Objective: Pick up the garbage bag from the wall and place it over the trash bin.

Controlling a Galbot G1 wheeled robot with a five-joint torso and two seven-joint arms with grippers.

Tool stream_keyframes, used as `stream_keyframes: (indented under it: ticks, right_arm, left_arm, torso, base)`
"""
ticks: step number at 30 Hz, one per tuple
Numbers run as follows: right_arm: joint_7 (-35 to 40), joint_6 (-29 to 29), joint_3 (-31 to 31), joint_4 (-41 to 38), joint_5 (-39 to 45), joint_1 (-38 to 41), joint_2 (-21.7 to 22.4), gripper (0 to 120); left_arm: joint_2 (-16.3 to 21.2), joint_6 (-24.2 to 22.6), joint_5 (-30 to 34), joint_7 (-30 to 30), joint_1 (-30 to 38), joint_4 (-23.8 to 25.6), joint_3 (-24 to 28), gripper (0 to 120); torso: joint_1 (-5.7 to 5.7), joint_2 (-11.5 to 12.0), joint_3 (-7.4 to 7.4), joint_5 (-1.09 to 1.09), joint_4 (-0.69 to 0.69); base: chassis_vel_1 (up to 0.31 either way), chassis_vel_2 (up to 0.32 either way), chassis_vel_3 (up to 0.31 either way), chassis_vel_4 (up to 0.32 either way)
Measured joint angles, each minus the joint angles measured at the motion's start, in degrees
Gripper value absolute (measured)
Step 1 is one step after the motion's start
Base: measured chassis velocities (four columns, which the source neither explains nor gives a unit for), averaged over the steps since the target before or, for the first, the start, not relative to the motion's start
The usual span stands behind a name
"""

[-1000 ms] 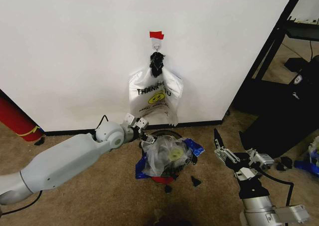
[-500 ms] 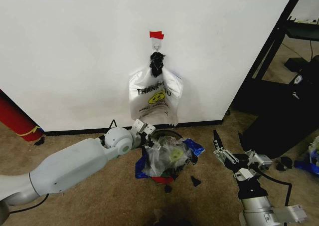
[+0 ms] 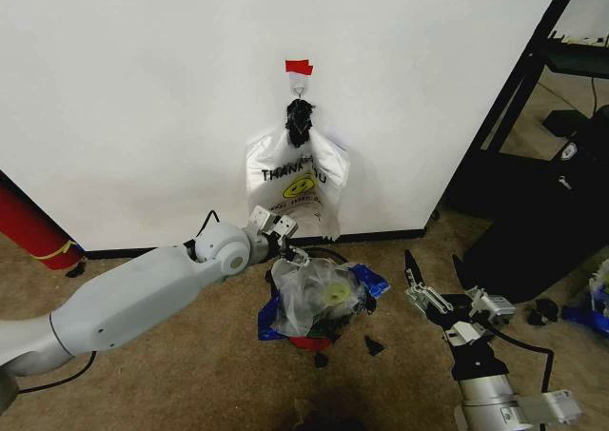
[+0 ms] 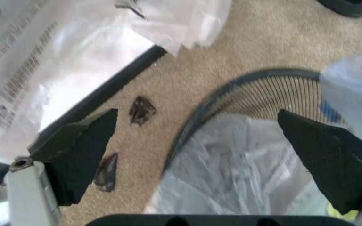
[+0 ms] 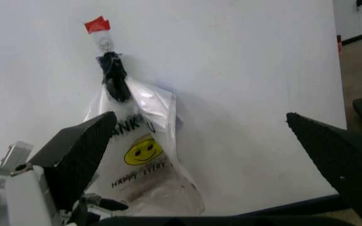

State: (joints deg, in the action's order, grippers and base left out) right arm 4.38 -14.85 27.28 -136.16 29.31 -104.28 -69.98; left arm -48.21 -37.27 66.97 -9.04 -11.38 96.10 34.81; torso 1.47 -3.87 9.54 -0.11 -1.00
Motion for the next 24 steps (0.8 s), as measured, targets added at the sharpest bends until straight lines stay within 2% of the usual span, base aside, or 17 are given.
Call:
stream_keyframes:
  ticks: [7, 11, 17, 24]
  right_arm:
    - [-0.04, 0.0, -0.04, -0.04, -0.21, 0.02, -0.04, 100]
    - [-0.04, -0.01, 0.19, -0.14, -0.19, -0.08, -0.05, 100]
    - [-0.08, -0.09, 0.16, -0.11, -0.42, -0.39, -0.38, 100]
    - [-0.09, -0.13, 0.13, -0.02, -0.59, -0.37, -0.45, 100]
  left_arm:
    - [-1.41, -0.36, -1.01, 1.87, 2.67, -3.16, 4.51, 97]
    - [-2.45, -0.37, -1.39, 2.53, 3.12, -4.93, 6.16, 90]
    - [-4.15, 0.85, -2.63, 2.34, 3.24, -7.28, 7.36, 68]
    - [-4.35, 0.95, -2.56, 2.47, 3.59, -8.09, 8.93, 44]
  torso:
    - [0.0, 0.0, 0.0, 0.0, -0.01]
    - [0.0, 0.0, 0.0, 0.0, 0.0]
    - [0.0, 0.0, 0.0, -0.01, -0.01]
    - [0.0, 0.0, 0.0, 0.0, 0.0]
  base:
    - [0.0, 0.0, 0.0, 0.0]
    - [0.0, 0.0, 0.0, 0.0]
    - [0.0, 0.0, 0.0, 0.0]
    - [0.0, 0.0, 0.0, 0.0]
